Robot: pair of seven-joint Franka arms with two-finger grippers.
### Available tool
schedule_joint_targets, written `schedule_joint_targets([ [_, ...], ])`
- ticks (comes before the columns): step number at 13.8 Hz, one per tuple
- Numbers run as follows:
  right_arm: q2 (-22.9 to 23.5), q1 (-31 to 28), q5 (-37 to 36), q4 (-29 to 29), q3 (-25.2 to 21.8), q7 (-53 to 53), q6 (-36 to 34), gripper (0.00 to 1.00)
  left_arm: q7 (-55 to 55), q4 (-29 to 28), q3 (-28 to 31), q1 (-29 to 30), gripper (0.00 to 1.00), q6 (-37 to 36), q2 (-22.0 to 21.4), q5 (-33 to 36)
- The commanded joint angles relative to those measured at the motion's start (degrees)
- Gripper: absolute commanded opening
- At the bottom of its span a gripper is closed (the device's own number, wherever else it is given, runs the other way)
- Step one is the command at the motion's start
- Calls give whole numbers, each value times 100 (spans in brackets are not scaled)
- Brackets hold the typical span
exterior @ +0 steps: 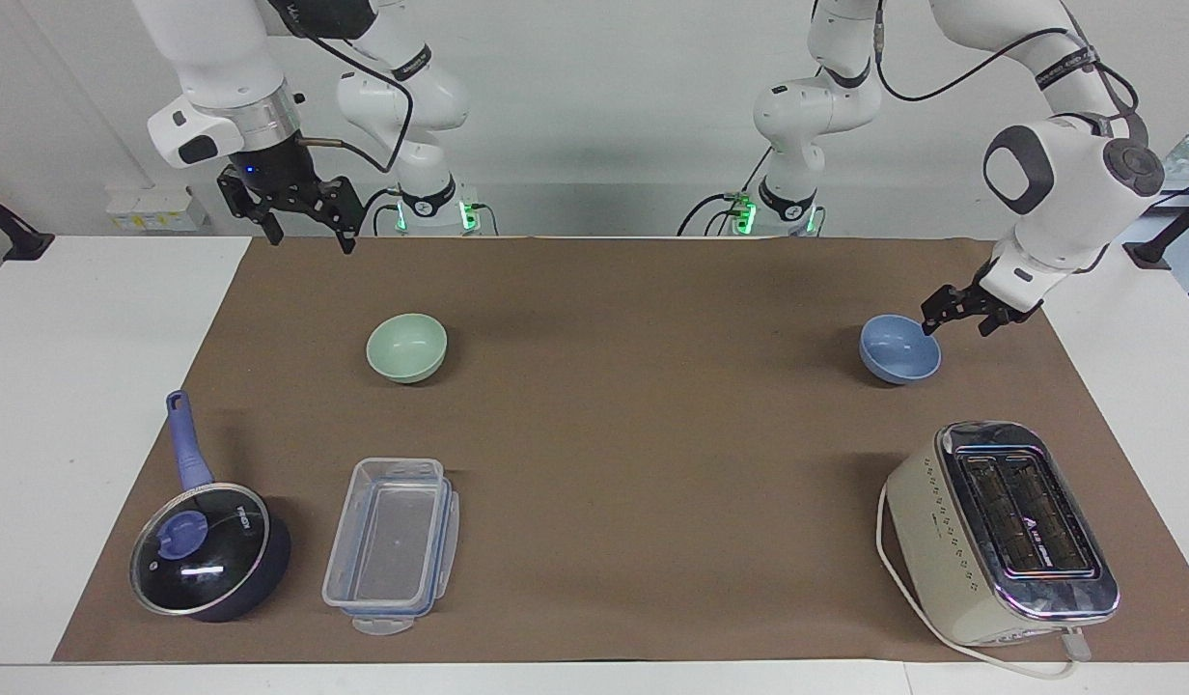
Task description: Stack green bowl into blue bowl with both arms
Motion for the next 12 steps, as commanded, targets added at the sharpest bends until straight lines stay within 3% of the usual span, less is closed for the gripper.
schedule_joint_targets([
  [1, -80, -77, 93, -70, 30, 94, 7, 100, 344, -619, -52, 230, 100, 559, -210, -158],
  [10, -80, -68, 93, -70, 30, 85, 7, 100, 441, -1692, -52, 327, 100, 1642, -149, -255],
  [11, -80, -77, 93, -70, 30, 94, 7, 100, 441, -1780, -60, 318, 92, 1738, -114, -255],
  [12, -80, -77, 93, -70, 30, 94, 7, 100, 441, -1868, -52, 292, 58, 1843, -113, -255],
])
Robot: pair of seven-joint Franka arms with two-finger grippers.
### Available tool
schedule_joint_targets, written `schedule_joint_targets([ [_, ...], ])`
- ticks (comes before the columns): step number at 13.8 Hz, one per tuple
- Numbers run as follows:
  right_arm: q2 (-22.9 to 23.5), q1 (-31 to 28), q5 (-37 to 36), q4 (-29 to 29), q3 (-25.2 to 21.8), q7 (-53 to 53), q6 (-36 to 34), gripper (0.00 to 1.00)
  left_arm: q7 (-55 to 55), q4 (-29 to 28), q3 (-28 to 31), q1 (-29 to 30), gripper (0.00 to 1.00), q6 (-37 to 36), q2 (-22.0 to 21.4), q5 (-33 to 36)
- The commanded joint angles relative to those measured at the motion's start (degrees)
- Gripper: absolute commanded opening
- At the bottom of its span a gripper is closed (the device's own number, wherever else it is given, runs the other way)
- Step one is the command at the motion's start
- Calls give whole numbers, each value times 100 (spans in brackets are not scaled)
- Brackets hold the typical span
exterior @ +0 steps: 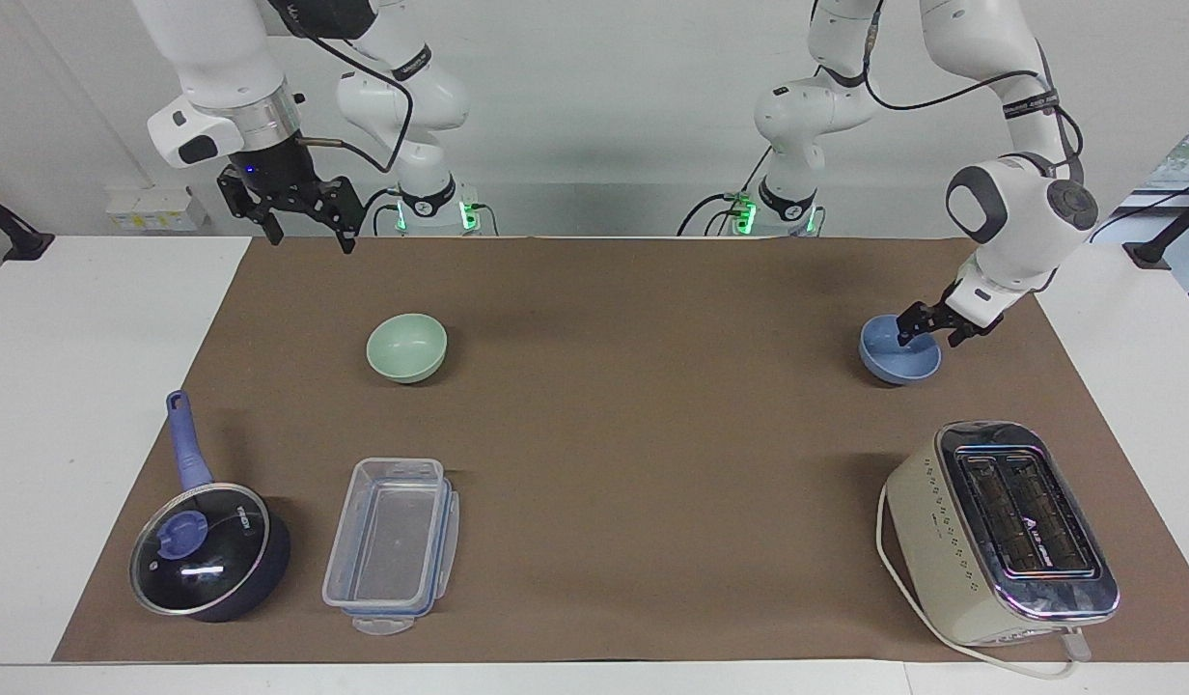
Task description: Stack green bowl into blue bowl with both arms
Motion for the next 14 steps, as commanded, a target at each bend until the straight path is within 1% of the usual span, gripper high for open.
schedule_joint_targets([
  [1, -71, -68, 93, -70, 30, 94, 7, 100, 124, -307, -31, 39, 18, 310, -118, -124],
  [2, -71, -68, 93, -70, 30, 85, 7, 100, 115, -308, -31, 39, 0, 301, -118, -124],
  [6, -80, -77, 93, -70, 30, 85, 7, 100, 124, -281, -31, 22, 0, 257, -109, -124],
  [9, -80, -77, 93, -70, 30, 94, 7, 100, 124, -124, -31, 66, 0, 64, -74, -211],
  [10, -80, -77, 93, -70, 30, 85, 7, 100, 124, 51, -40, 57, 0, -154, -48, -238],
  [12, -80, -68, 93, -70, 30, 94, 7, 100, 81, 595, -31, 5, 0, -794, -47, -238],
  [14, -80, -77, 93, -70, 30, 85, 7, 100, 63, 1140, -31, -22, 0, -1393, -12, -378],
])
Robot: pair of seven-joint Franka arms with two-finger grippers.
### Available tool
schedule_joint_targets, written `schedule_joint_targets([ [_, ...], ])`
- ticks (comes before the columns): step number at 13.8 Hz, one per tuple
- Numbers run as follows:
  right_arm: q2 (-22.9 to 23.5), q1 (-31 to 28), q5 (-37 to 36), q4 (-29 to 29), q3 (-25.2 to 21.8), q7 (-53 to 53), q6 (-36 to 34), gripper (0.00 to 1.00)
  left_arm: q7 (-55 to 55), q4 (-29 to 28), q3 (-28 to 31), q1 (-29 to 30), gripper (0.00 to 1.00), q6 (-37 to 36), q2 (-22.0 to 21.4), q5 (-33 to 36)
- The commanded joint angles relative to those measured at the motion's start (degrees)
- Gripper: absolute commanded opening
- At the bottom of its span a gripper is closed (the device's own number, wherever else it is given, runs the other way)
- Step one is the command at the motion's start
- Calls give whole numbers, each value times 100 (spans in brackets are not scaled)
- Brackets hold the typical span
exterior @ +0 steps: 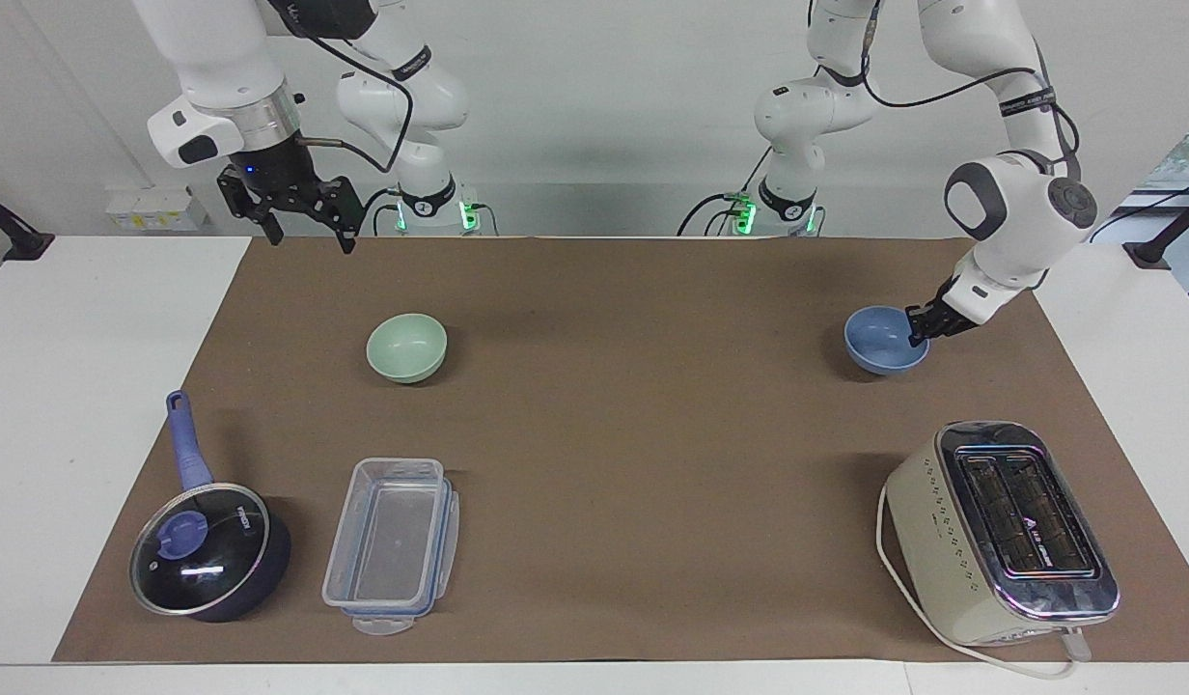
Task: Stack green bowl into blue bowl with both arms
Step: 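Reach the left gripper to the rim of the blue bowl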
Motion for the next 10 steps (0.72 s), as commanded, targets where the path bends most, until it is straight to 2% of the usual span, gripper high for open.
schedule_joint_targets([
  [1, -80, -68, 93, -70, 30, 85, 7, 100, 38, 751, 5, -21, 0, -865, 61, -199],
  [5, -80, -77, 93, -61, 30, 85, 7, 100, -181, 1525, -74, -30, 0, -1850, 43, -199],
  [10, -80, -77, 93, -61, 30, 85, 7, 100, -190, 1649, -145, -153, 0, -2001, 34, -199],
])
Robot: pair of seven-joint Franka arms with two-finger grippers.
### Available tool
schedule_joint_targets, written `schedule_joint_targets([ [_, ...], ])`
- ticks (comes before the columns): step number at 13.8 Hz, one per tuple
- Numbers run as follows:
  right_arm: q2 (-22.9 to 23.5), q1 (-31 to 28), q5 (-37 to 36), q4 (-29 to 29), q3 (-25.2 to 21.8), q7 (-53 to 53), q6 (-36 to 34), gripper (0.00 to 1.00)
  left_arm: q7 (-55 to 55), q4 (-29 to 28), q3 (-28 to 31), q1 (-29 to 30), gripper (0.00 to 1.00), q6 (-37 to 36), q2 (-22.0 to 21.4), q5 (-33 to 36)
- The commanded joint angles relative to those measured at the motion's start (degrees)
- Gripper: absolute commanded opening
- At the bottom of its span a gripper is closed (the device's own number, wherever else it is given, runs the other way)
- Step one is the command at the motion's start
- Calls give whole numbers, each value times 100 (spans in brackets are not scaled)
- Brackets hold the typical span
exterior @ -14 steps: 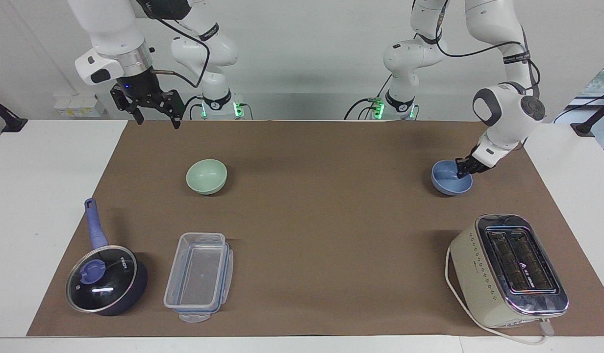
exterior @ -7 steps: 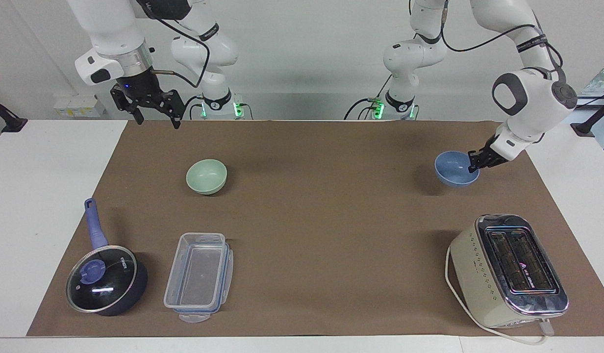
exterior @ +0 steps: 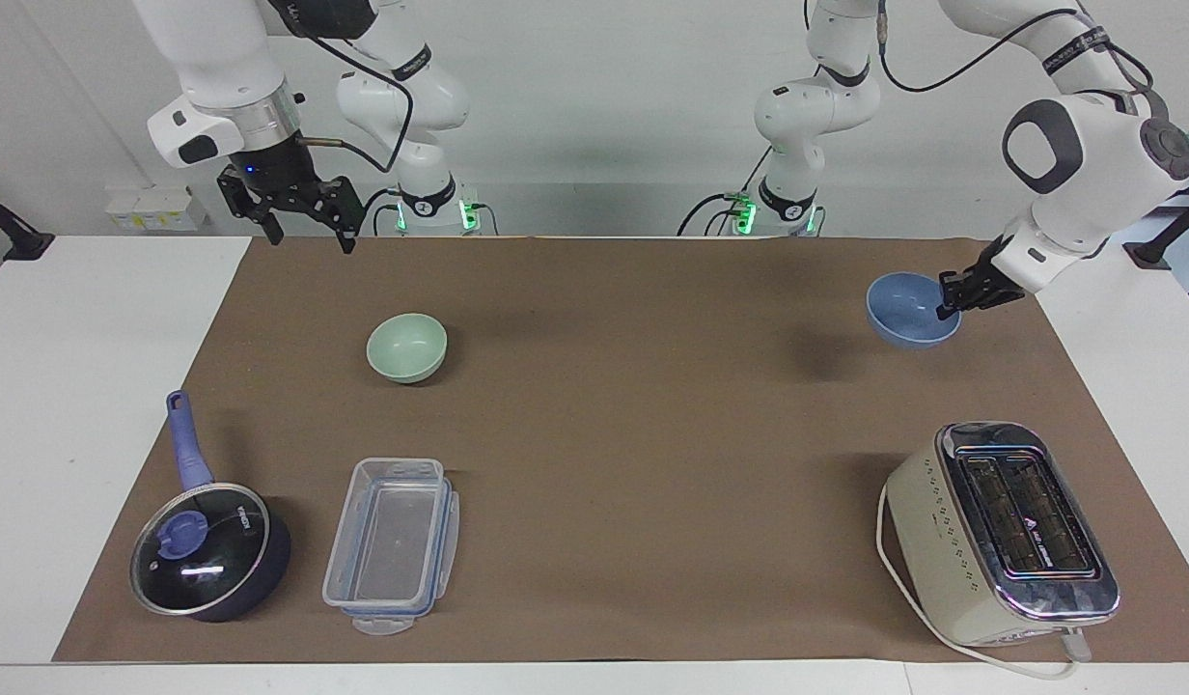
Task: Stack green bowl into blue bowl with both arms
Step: 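Reach the left gripper to the rim of the blue bowl, then grip the blue bowl rim and slide it toward the table center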
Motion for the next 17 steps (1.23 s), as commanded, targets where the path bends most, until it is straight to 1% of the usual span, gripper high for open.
schedule_joint_targets([
  [1, -80, -77, 93, -62, 30, 85, 7, 100, -88, 100, 43, -211, 0, -168, 36, -69],
  [3, -80, -77, 93, -53, 30, 85, 7, 100, -437, 12, 43, -623, 0, -151, 1, -69],
  [6, -80, -77, 93, -53, 30, 85, 7, 100, -649, -67, 43, -1098, 0, -63, -25, -69],
  [11, -80, -77, 93, -62, 30, 85, 7, 100, -1615, -559, 34, -2135, 0, 332, -201, -77],
  [13, -80, -77, 93, -62, 30, 68, -45, 100, -1828, -821, 34, -2574, 0, 647, -193, -77],
  [16, -80, -77, 93, -62, 30, 68, -37, 100, -1933, -1436, 34, -3023, 0, 1534, -149, -305],
  [17, -80, -77, 93, -62, 21, 68, -45, 100, -2029, -1525, 34, -3164, 0, 1702, -122, -315],
])
